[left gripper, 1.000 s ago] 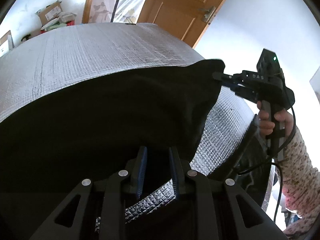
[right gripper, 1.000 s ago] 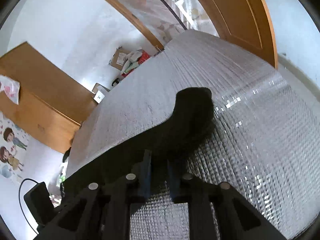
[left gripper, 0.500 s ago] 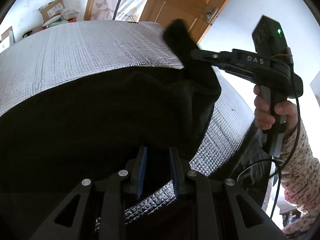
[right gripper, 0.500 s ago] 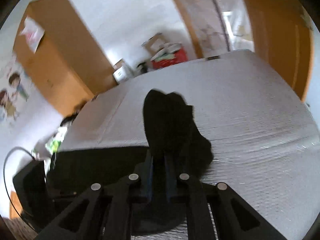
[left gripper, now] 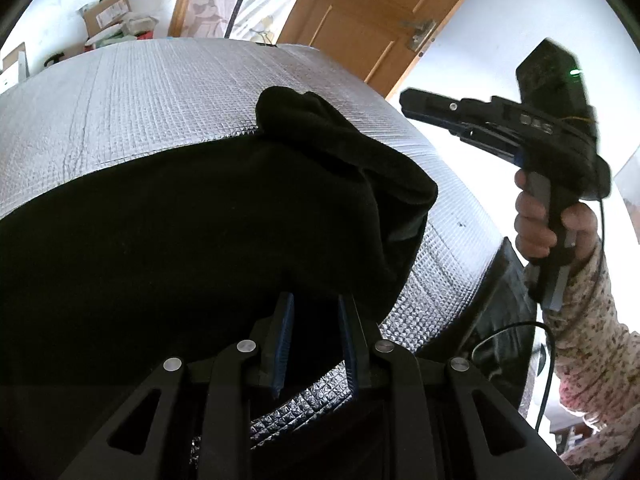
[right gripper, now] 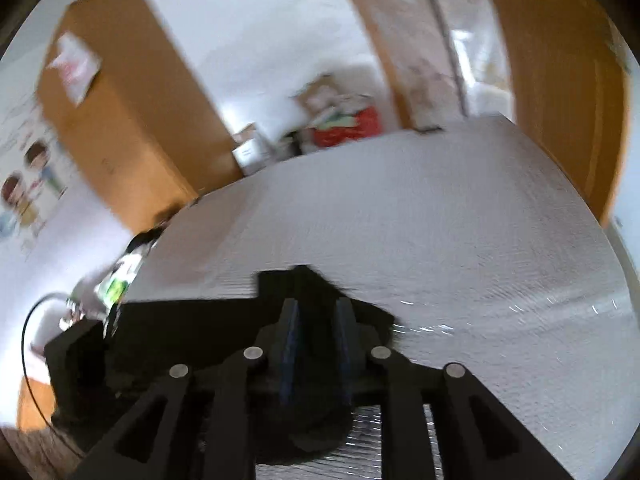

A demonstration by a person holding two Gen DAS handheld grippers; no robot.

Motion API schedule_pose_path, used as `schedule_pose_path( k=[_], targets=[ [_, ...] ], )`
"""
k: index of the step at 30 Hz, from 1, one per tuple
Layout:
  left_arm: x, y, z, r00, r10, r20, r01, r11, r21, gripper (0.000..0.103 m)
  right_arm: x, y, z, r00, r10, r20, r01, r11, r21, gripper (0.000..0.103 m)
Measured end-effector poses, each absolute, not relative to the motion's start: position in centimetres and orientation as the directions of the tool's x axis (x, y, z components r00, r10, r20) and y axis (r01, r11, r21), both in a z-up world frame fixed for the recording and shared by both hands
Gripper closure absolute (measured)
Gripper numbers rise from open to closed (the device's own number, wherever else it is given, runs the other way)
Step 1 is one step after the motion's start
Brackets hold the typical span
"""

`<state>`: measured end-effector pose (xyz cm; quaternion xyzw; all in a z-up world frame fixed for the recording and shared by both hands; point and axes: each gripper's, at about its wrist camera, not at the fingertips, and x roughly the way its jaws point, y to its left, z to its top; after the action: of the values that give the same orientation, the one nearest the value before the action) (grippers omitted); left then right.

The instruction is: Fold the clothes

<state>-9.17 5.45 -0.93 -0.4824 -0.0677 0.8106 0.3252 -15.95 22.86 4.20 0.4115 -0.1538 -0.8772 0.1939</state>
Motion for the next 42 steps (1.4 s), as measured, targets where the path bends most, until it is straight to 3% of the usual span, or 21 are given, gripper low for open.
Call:
schedule_pose_path(
  k=[2, 7, 11, 26, 35, 40, 42],
  targets=[
    [-9.3, 5.3, -1.1, -0.322, 0.597, -0.735, -0.458, -0.778, -0.431, 0.080, -16.1, 23.4, 2.7, -0.529, -0.518, -0.673, 0.202, -0.847, 0.492, 0.070],
    [-9.3, 5.2, -1.2, -0.320, 0.602, -0.732, -0.453, -0.776, -0.440, 0.080, -15.3, 22.4, -0.1, -0.423, -0.614, -0.666, 0.223, -0.783, 0.581, 0.069],
    [-9.3, 5.3, -1.3, -0.320, 0.603, -0.731, -0.450, -0.775, -0.443, 0.080, -13.8, 21.0, 0.3, -0.427, -0.634, -0.644, 0.278, -0.770, 0.574, 0.090],
    [-9.1, 4.9, -1.7, -0.319, 0.613, -0.722, -0.429, -0.773, -0.467, 0.080, -9.2, 16.1, 1.1, -0.354, -0.628, -0.693, 0.490, -0.756, 0.434, 0.092],
    [-8.8, 3.3, -1.8, -0.328, 0.620, -0.712, -0.400, -0.774, -0.490, 0.080, -8.9, 17.8, 1.4, -0.366, -0.603, -0.709, 0.465, -0.778, 0.422, 0.091],
    [-8.7, 3.4, -1.9, -0.328, 0.622, -0.711, -0.401, -0.773, -0.491, 0.080, -9.2, 22.8, 1.9, -0.486, -0.596, -0.639, 0.313, -0.802, 0.509, 0.090],
    [-8.7, 3.3, -1.9, -0.328, 0.622, -0.711, -0.400, -0.773, -0.492, 0.080, -9.8, 24.1, 1.0, -0.491, -0.587, -0.644, 0.239, -0.802, 0.548, 0.085]
  ],
)
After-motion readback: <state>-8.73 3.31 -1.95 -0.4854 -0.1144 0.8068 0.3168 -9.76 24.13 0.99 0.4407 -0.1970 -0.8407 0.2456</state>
